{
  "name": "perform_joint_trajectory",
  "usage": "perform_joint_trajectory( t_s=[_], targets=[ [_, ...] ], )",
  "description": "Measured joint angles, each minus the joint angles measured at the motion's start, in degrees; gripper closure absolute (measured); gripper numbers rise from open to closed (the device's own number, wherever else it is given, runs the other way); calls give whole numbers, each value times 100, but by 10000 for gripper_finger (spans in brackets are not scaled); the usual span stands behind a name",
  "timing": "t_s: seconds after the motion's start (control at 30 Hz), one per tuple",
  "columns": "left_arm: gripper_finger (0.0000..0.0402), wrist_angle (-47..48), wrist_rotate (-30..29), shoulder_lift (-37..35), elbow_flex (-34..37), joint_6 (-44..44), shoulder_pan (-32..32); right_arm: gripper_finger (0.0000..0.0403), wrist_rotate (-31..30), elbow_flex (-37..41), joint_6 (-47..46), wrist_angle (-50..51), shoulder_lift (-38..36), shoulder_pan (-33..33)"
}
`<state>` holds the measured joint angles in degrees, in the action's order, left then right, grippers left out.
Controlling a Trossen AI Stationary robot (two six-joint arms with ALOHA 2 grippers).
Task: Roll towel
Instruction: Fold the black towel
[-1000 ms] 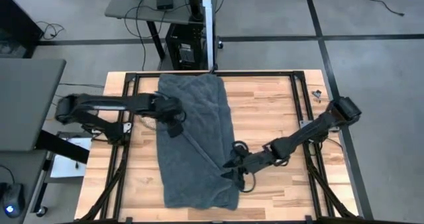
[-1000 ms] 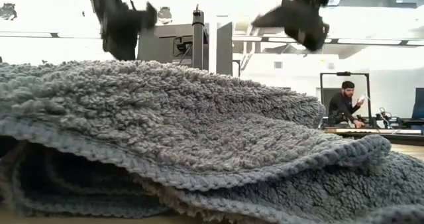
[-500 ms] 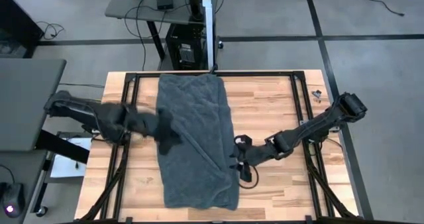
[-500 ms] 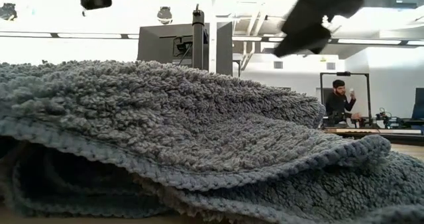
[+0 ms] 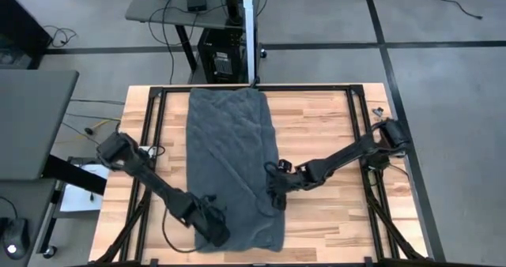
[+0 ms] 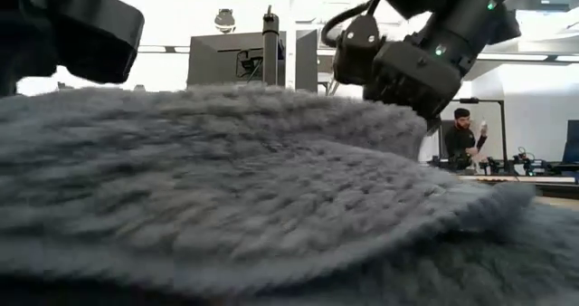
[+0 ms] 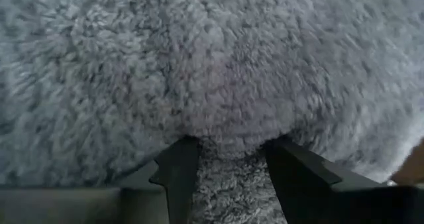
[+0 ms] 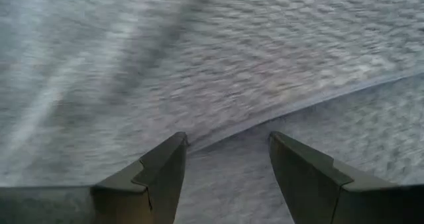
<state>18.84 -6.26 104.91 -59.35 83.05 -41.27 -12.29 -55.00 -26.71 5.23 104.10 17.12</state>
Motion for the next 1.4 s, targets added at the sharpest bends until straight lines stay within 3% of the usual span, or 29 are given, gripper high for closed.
perform_joint_trajectory(
  t_s=[0.27, 0.5, 0.7, 0.97, 1.23, 1.4],
  targets=[
    [240, 157, 8, 37, -1, 708, -425, 194, 108, -12, 320, 1168, -91, -220],
    [240, 284, 10, -228, 29, 380, -119, 194, 195, -70, -105, 502, -666, 28],
    [240, 275, -28, -254, 37, -30, 154, 194, 195, -68, -136, -482, -682, 351],
    [240, 63, 379, -283, 37, -237, 119, 194, 86, -64, -628, -117, -620, 835],
    [240, -227, 571, -283, 36, -286, 93, 194, -127, -66, -150, -1145, 250, 832],
    [240, -285, 579, -267, 33, -190, -8, 195, -122, -87, -212, -628, 506, 691]
  ],
)
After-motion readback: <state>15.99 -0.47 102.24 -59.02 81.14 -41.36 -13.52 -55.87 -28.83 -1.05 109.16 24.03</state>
